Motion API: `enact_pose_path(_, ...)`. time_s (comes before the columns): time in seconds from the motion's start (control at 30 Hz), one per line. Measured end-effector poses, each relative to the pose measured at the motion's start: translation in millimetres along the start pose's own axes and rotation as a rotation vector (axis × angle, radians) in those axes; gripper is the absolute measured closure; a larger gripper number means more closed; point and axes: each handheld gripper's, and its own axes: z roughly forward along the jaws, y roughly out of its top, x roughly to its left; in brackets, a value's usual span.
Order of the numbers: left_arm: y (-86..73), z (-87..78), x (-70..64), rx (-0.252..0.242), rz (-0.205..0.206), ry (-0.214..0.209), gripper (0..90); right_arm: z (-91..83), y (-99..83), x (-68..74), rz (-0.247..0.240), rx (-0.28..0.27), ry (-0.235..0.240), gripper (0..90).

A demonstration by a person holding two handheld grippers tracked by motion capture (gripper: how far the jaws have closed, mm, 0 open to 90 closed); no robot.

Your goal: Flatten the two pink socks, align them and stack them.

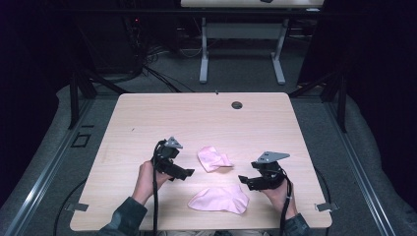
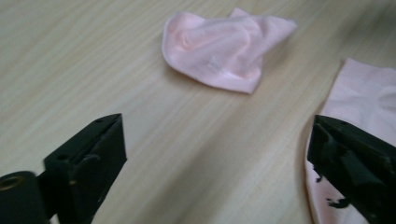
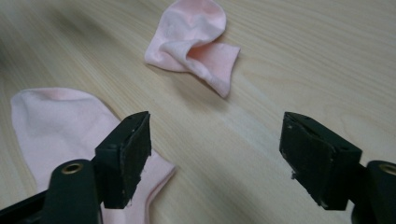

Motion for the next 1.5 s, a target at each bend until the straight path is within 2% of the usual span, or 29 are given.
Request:
enact_pose_path(0.03,9.9,5.2,4.7,0.003,0.003,-0.005,11.3,3.9,4.6,-0.3,-0.011,0.012,0.0,28.1)
enact_pose_path(0.07,9.9,5.2,4.7,0.003,0.003,-0.005,14.3,3.9,4.6,-0.3,-0.011,0.012,0.0,28.1)
enact_pose_path(0.2,28.0,18.7,13.3,0.016,-0.008,-0.028,16.9,12.0,9.9,-0.2,-0.02,0.01,0.009,30.5)
enact_pose_path(0.33,42.5,30.2,19.1,0.026,0.0,-0.031,22.8,17.3,14.6,-0.2,-0.036,0.026,0.008,32.0)
enact_pose_path(0.37,47.5,35.9,22.3,0.034,0.005,-0.018,24.9,20.0,16.7,0.1,-0.037,0.026,0.003,34.0)
enact_pose_path(0.47,50.9,43.1,25.9,0.037,-0.011,-0.029,26.1,22.4,18.7,0.2,-0.046,0.028,0.002,35.9)
enact_pose_path(0.63,60.5,60.8,31.4,0.068,0.021,-0.009,36.5,30.9,26.2,2.6,-0.099,0.039,0.009,43.9)
enact_pose_path(0.67,62.7,65.9,32.6,0.085,0.02,-0.017,36.5,30.9,26.2,2.6,-0.099,0.039,0.009,43.9)
enact_pose_path(0.7,64.7,70.2,33.4,0.092,0.02,-0.025,40.8,34.7,29.4,2.4,-0.114,0.047,0.019,46.1)
enact_pose_path(0.73,66.4,74.1,33.6,0.097,0.022,-0.024,40.8,34.7,29.4,2.4,-0.114,0.047,0.019,46.1)
enact_pose_path(0.77,69.2,79.9,33.5,0.102,0.023,-0.019,45.1,39.5,32.3,3.0,-0.124,0.058,0.033,48.7)
enact_pose_path(0.87,70.4,84.6,31.8,0.12,0.041,-0.006,51.4,45.9,33.9,3.9,-0.141,0.064,0.037,51.0)
enact_pose_path(0.93,70.1,89.0,30.7,0.148,0.057,0.008,56.6,52.4,34.1,4.3,-0.143,0.081,0.042,51.9)
enact_pose_path(0.97,68.9,92.2,31.7,0.152,0.055,0.013,59.8,57.6,33.8,3.5,-0.145,0.105,0.043,53.3)
enact_pose_path(1.0,68.9,92.2,31.7,0.152,0.055,0.013,62.5,57.6,33.8,3.5,-0.145,0.105,0.043,53.3)
enact_pose_path(1.03,68.3,93.1,32.9,0.15,0.051,0.006,62.5,59.5,33.6,3.3,-0.146,0.114,0.037,54.2)
enact_pose_path(1.1,66.8,95.5,34.2,0.158,0.051,-0.007,70.0,63.4,33.4,2.0,-0.15,0.131,0.025,58.7)
enact_pose_path(1.17,65.6,96.6,34.3,0.154,0.047,-0.007,71.9,64.3,33.1,1.2,-0.154,0.135,0.03,60.3)
enact_pose_path(1.23,64.0,97.9,34.6,0.159,0.049,-0.021,78.6,66.4,32.4,0.7,-0.144,0.142,0.029,65.9)
enact_pose_path(1.27,62.9,98.2,34.0,0.157,0.052,-0.014,81.3,67.7,32.0,0.2,-0.143,0.147,0.03,67.9)
enact_pose_path(1.3,60.6,98.1,33.5,0.149,0.055,-0.019,86.2,68.9,30.5,0.1,-0.141,0.14,0.032,74.6)
enact_pose_path(1.33,60.6,98.1,33.5,0.149,0.055,-0.019,87.7,68.9,30.5,0.1,-0.141,0.14,0.032,74.6)
enact_pose_path(1.4,57.0,96.9,33.1,0.129,0.046,-0.019,88.4,69.9,28.0,-0.1,-0.134,0.136,0.036,80.9)
enact_pose_path(1.5,54.5,94.1,32.2,0.106,0.039,-0.016,88.6,68.1,27.1,-0.5,-0.127,0.131,0.037,84.6)
